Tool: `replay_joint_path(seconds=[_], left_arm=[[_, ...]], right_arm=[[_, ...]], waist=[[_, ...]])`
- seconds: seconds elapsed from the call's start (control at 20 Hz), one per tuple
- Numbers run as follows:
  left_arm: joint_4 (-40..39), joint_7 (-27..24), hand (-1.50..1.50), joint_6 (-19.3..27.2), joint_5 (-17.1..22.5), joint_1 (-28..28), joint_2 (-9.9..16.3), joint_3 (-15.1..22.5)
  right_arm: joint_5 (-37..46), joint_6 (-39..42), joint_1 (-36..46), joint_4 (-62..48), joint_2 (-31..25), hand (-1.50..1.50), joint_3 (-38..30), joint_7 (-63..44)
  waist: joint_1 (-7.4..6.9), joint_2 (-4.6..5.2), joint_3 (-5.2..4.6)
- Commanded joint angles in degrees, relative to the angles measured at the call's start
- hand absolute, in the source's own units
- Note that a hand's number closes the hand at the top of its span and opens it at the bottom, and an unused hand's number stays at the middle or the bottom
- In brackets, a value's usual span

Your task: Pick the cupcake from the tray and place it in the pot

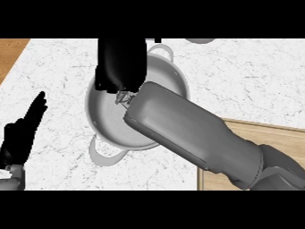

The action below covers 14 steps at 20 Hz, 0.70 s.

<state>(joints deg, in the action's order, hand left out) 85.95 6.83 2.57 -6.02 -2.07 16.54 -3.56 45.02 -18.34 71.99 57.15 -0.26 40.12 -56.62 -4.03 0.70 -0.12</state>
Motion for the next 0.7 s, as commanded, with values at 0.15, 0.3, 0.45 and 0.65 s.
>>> replay_joint_path(seconds=[0.15,0.3,0.45,0.65], left_arm=[[-0.6,0.3,0.00,-0.1,-0.5,-1.1,-1.2,1.0],[-0.9,2.4,0.00,-1.5,1.3,-5.0,0.7,-1.2],[0.3,-1.1,0.00,-2.7,0.7,-0.4,1.4,-0.5],[0.6,-1.2,0.00,-1.4,-0.5,-0.9,-1.0,1.5]], right_arm=[[-5.2,-7.3,2.7,-17.6,0.3,1.50,2.2,7.2],[-10.7,-11.2,1.0,-17.2,0.3,1.50,1.4,9.6],[-14.3,-11.6,3.5,-23.7,0.3,-1.50,-4.5,13.5],[-20.9,-14.0,1.4,-23.6,0.3,-1.50,-5.0,19.5]], waist=[[-0.65,0.58,-0.03],[-0.96,0.76,0.00],[-2.45,1.09,0.00],[-3.19,1.23,0.03]])
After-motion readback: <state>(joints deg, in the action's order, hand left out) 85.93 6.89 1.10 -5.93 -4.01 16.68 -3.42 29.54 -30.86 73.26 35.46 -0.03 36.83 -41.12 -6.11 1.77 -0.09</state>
